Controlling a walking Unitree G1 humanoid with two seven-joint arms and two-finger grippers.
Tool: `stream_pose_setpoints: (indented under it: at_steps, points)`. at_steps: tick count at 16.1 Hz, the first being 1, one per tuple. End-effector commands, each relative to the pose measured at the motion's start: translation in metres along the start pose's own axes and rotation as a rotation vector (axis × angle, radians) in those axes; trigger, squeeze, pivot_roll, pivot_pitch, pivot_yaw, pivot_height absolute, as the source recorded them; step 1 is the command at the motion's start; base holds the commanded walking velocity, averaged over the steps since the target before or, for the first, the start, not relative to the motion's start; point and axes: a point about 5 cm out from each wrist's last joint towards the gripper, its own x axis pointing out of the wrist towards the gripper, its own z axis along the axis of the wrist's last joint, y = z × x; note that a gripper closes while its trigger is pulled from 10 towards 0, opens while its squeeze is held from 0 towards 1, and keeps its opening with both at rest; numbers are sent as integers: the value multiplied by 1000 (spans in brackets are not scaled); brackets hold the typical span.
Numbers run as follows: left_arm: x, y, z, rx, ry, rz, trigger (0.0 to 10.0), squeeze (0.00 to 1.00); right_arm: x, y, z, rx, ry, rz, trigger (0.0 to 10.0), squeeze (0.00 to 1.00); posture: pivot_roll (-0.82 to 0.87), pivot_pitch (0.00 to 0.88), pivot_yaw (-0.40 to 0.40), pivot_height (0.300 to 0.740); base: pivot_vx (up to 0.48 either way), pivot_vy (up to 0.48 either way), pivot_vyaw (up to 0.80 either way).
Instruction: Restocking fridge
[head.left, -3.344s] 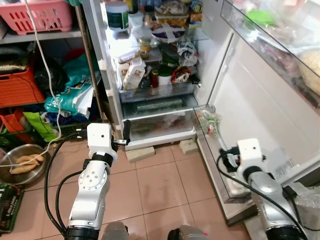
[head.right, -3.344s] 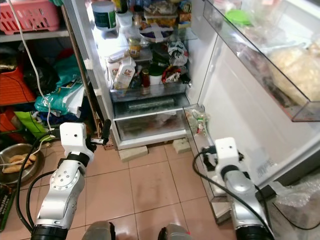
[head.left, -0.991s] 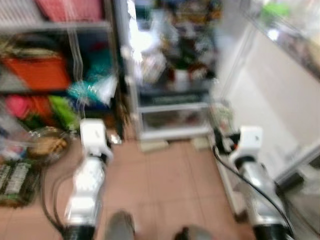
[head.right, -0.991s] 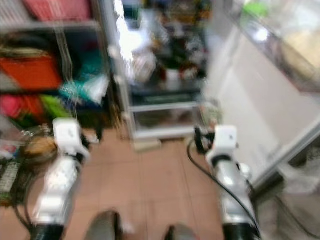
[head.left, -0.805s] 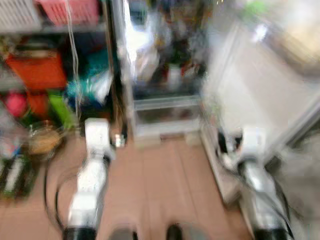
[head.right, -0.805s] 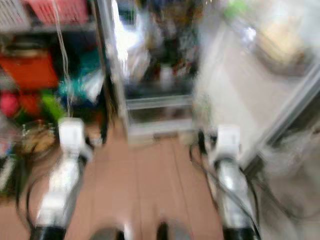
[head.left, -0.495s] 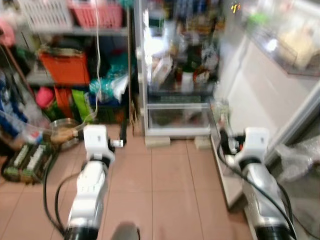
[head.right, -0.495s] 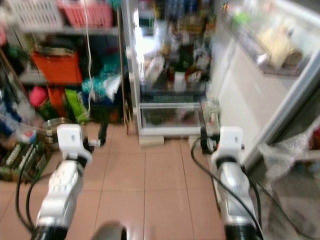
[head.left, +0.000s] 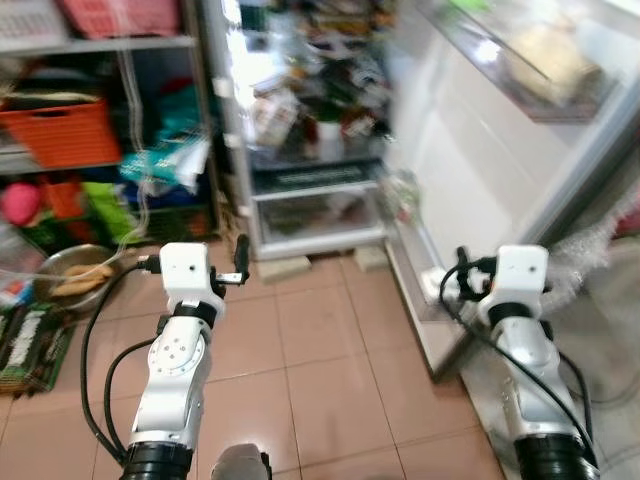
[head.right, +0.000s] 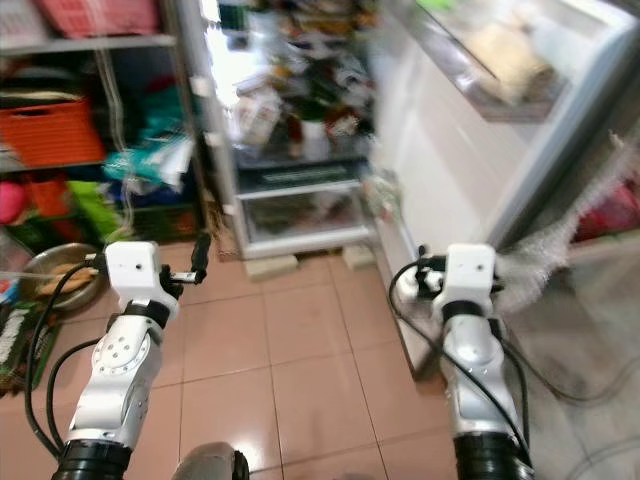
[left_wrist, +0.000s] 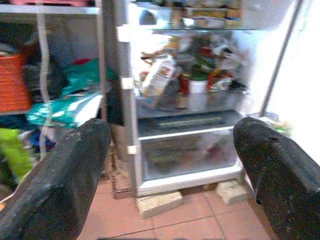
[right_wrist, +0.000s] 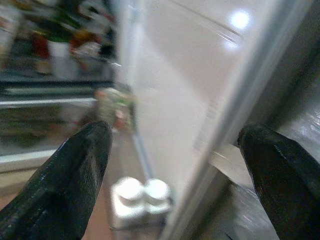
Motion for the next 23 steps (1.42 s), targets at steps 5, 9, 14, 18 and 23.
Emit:
stream_pose_setpoints:
  at_steps: [5,9,14,18,23]
  points:
    - [0,-1,3,0,-20,-26,10000,0,21,-3,11,24,-17,-54,10000,0,76,23,-18,740,121,0,-578]
    - [-1,1,4,5,-22,-27,10000,0,24,3,12,28,-24,-38,10000,0,84,22,-18,740,354,0,0]
    - [-1,1,4,7,-25,-35,10000,0,25,4,11,22,-29,-43,10000,0,82,20,-15,740,380,0,0]
    - [-3,0,3,0,-16,-28,10000,0,25,1,11,13,-31,-54,10000,0,84,21,-17,740,87,0,0]
    - [-5,1,2,-1,-7,-19,10000,0,13,3,0,5,-13,-36,10000,0,86,23,-23,740,0,0,0]
